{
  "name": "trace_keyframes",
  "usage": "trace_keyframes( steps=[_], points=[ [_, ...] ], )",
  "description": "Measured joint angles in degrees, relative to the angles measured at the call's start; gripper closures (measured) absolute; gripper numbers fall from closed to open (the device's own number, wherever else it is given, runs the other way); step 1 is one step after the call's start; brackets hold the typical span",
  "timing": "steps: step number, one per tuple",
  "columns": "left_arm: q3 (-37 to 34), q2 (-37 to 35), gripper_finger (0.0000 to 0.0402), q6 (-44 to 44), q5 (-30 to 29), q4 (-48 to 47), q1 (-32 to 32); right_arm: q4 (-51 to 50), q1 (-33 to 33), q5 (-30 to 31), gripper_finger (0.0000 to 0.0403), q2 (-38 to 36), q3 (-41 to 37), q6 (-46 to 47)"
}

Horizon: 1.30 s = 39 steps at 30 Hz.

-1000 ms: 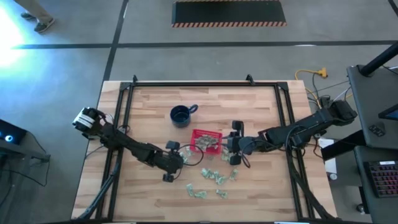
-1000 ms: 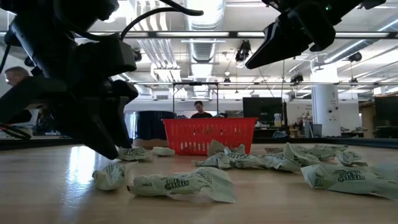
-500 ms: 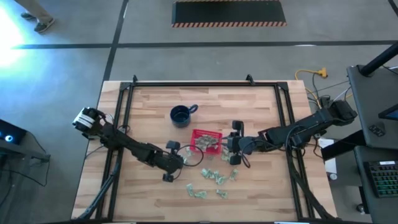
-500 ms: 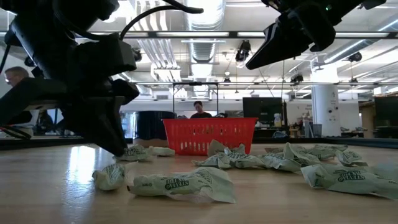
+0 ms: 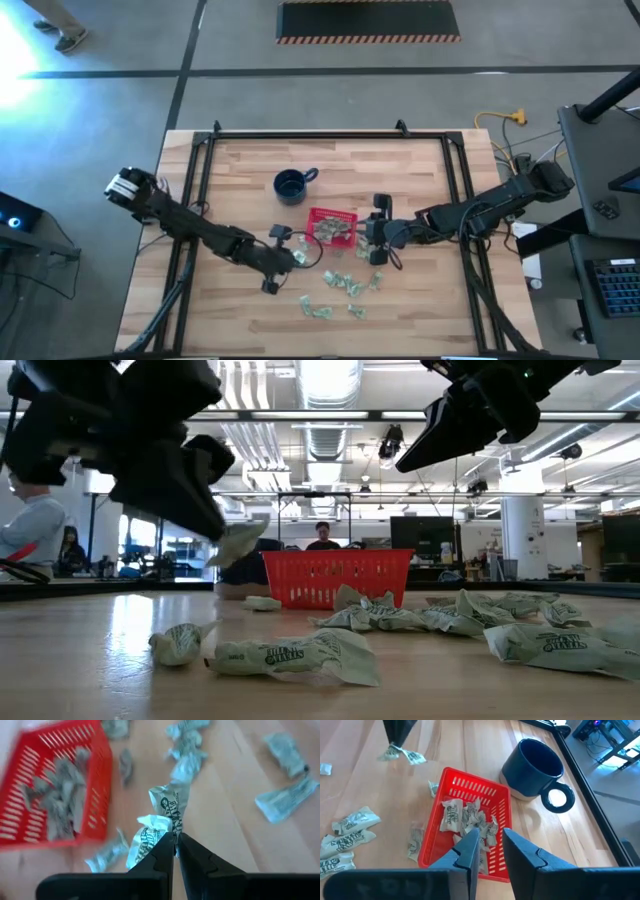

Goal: Pick and place Stevia / Truvia into bins
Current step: Put the white stevia packet into the red basket

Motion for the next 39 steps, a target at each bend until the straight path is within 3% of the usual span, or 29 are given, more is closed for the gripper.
trace_keyframes(
  steps=[2, 6, 12, 19, 24, 39],
  points=[
    [-0.1, -0.4, 0.0393, 1.0, 1.8, 1.1, 0.1, -0.3, 0.0, 0.0, 0.0332, 0.0, 0.0, 0.2],
    [-0.5, -0.4, 0.0393, -1.4, 11.9, -0.5, 0.4, -0.8, 0.0, 0.0, 0.0335, 0.0, 0.0, 0.7],
    [-0.5, -0.4, 0.0393, -8.1, 9.0, -7.0, 0.6, -0.9, 0.0, -0.1, 0.0335, 0.0, 0.0, 1.2],
    [-1.3, -0.2, 0.0393, -14.1, 13.6, -10.0, 0.6, -1.0, 0.0, -0.1, 0.0335, 0.0, 0.0, 1.5],
    [-1.9, 1.0, 0.0393, -15.6, 5.0, -12.3, 0.9, -1.1, 0.0, -0.1, 0.0335, 0.0, 0.0, 1.7],
    [-1.9, 2.4, 0.0393, -15.2, 5.8, -12.1, 1.2, -1.2, 0.0, -0.2, 0.0335, 0.0, 0.0, 1.9]
  ],
)
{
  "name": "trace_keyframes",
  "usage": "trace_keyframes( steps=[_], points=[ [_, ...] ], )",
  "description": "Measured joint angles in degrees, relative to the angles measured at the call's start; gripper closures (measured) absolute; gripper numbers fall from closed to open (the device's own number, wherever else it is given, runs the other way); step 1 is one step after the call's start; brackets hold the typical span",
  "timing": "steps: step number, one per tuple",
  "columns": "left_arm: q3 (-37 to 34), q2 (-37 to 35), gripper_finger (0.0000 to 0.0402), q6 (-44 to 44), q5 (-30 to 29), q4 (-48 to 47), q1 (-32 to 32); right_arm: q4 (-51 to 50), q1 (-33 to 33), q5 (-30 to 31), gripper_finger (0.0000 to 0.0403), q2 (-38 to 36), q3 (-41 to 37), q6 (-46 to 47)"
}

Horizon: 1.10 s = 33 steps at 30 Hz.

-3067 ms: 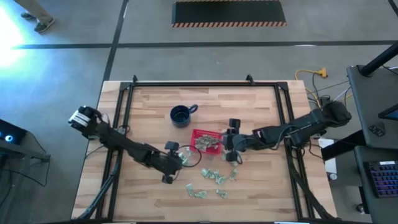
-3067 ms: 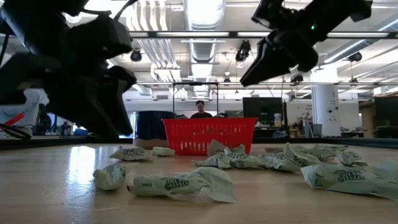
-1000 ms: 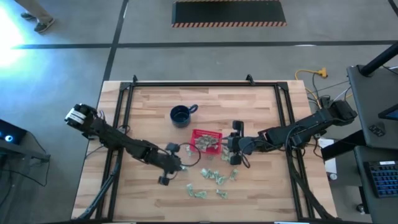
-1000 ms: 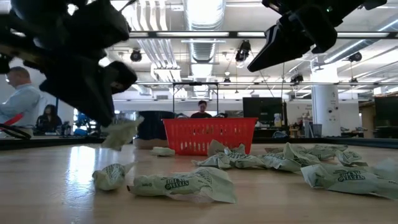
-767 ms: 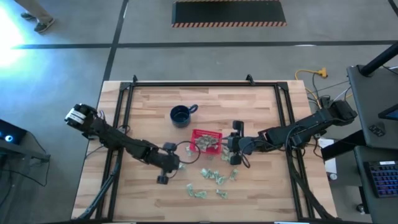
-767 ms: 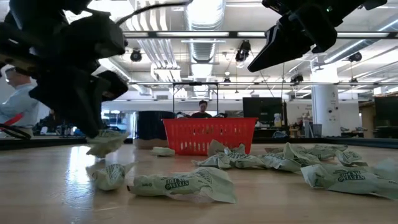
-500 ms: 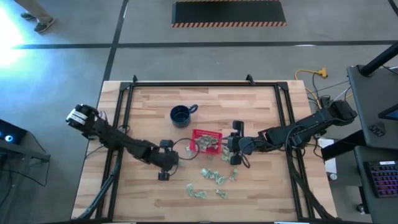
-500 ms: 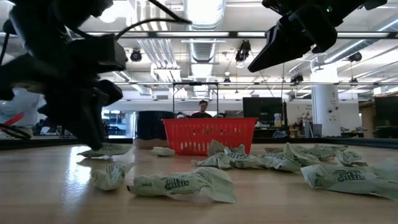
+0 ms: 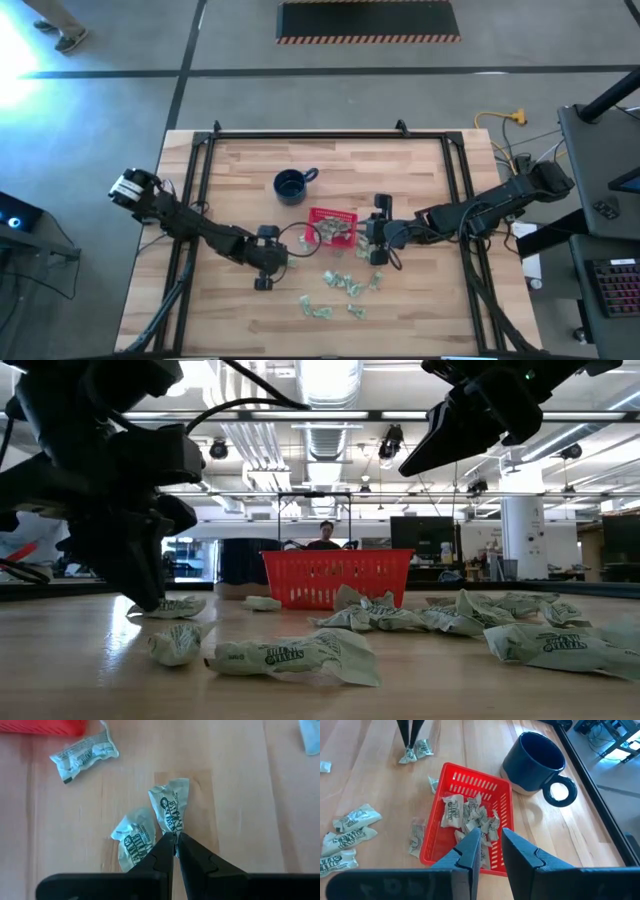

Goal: Pick and place Stevia / Truvia into bins
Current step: Put the white stevia packet into the red basket

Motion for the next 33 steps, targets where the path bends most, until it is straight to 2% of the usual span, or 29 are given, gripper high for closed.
trace_keyframes(
  steps=[5, 8, 16, 20, 23, 29, 33],
  points=[
    [0.0, 0.8, 0.0393, 1.5, 4.2, 3.3, 0.0, 0.0, 0.0, 0.0, 0.0335, 0.0, 0.0, 0.0],
    [0.0, 1.4, 0.039, 2.5, 4.6, 4.5, -0.1, 0.0, 0.0, 0.0, 0.0335, 0.0, 0.0, 0.0],
    [0.1, 3.2, 0.0325, 2.6, 4.6, 5.9, -0.1, -0.2, 0.0, 0.0, 0.0335, 0.0, 0.0, 0.4],
    [0.1, 2.9, 0.0312, 2.7, 4.5, 5.5, 0.0, -0.2, 0.0, 0.0, 0.0335, 0.0, 0.0, 0.5],
    [0.3, 2.8, 0.0325, 3.2, 4.3, 5.3, 0.0, -0.3, 0.0, 0.0, 0.0335, 0.0, -0.1, 0.4],
    [1.0, 2.7, 0.0394, 6.9, 4.3, 4.8, 0.0, -0.4, 0.0, 0.0, 0.0335, 0.0, -0.1, 0.5],
    [1.8, 2.3, 0.0394, 8.2, 3.7, 4.8, 0.0, -0.4, 0.0, 0.0, 0.0335, 0.0, -0.1, 0.4]
  ],
)
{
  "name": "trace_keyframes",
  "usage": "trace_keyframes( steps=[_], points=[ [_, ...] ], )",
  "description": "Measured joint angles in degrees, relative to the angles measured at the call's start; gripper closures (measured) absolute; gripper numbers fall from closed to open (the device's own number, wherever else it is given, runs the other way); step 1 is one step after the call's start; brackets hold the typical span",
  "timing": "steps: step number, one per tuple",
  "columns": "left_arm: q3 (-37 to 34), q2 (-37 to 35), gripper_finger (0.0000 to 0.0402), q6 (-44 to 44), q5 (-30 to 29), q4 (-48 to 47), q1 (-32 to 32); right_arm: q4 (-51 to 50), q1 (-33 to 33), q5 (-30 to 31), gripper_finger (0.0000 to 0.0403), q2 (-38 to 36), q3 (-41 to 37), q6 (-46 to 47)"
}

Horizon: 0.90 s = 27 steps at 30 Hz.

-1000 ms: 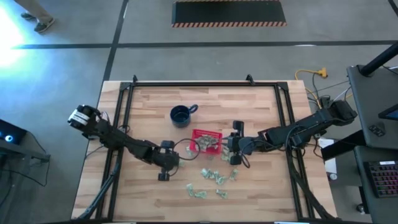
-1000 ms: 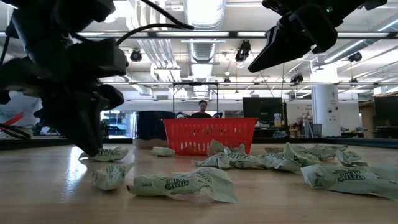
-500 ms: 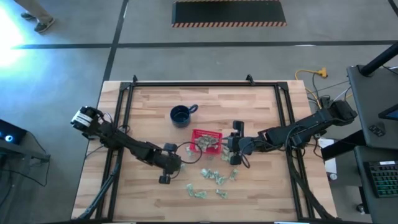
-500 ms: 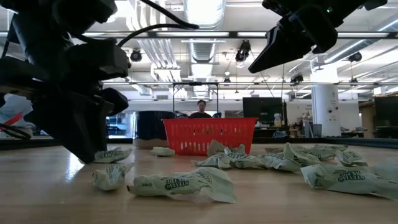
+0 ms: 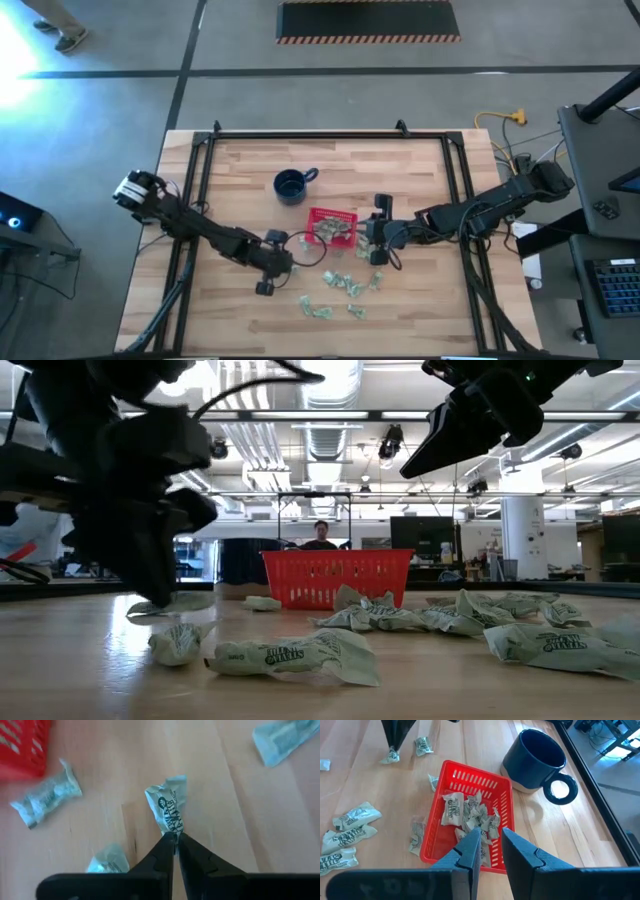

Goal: Pick and place Stevia / Truvia into bins
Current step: Put the white stevia packet into the red basket

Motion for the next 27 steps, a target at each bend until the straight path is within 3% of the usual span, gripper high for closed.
trace_keyframes(
  steps=[11, 19, 27],
  points=[
    [4.3, -1.2, 0.0401, 10.9, -19.2, 1.0, 1.4, -0.2, 0.0, 0.0, 0.0335, 0.0, 0.0, 0.0],
    [4.5, -1.2, 0.0401, 18.3, -19.8, 10.9, 8.7, -0.5, 0.0, 0.0, 0.0335, 0.0, 0.0, 0.6],
    [4.2, 0.3, 0.0401, 17.0, -15.2, 12.4, 14.7, -0.8, 0.0, 0.0, 0.0335, 0.0, 0.0, 0.6]
  ],
)
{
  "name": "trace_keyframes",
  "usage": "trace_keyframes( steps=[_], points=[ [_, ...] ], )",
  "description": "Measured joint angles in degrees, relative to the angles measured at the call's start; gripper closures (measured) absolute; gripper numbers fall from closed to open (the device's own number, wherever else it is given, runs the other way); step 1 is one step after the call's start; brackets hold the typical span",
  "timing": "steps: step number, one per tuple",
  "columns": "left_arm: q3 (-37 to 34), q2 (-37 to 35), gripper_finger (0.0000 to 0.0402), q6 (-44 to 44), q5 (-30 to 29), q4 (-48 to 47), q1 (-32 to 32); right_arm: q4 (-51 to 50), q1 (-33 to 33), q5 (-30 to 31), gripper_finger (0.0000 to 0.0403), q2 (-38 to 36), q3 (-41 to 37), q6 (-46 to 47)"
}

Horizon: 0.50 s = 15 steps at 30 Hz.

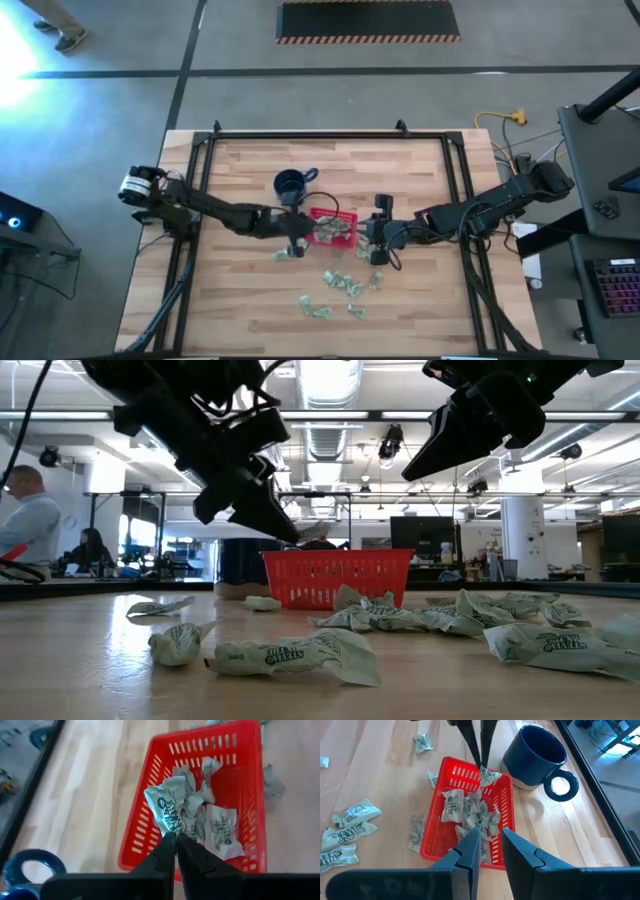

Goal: Pick and place Stevia / Truvia into bins
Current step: Put the white stevia packet into the red basket

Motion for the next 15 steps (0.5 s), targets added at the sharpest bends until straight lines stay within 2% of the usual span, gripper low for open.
trace_keyframes(
  steps=[3, 10, 12, 15],
  points=[
    [0.0, 0.0, 0.0386, -0.1, 2.3, 1.1, 0.2, 0.0, 0.0, 0.0, 0.0335, 0.0, 0.0, 0.0],
    [0.0, 0.0, 0.031, -0.1, 2.8, 1.3, 0.2, -1.3, 0.0, -0.5, 0.0335, 0.0, 0.0, 2.6],
    [0.0, 0.0, 0.0294, -0.2, 2.8, 0.6, 0.1, -4.1, 0.1, -2.7, 0.0335, -0.1, 0.0, 5.6],
    [0.0, -0.7, 0.028, -1.6, 3.0, -2.9, -0.7, -11.6, 0.1, -10.5, 0.0335, -0.1, 0.0, 10.6]
  ],
)
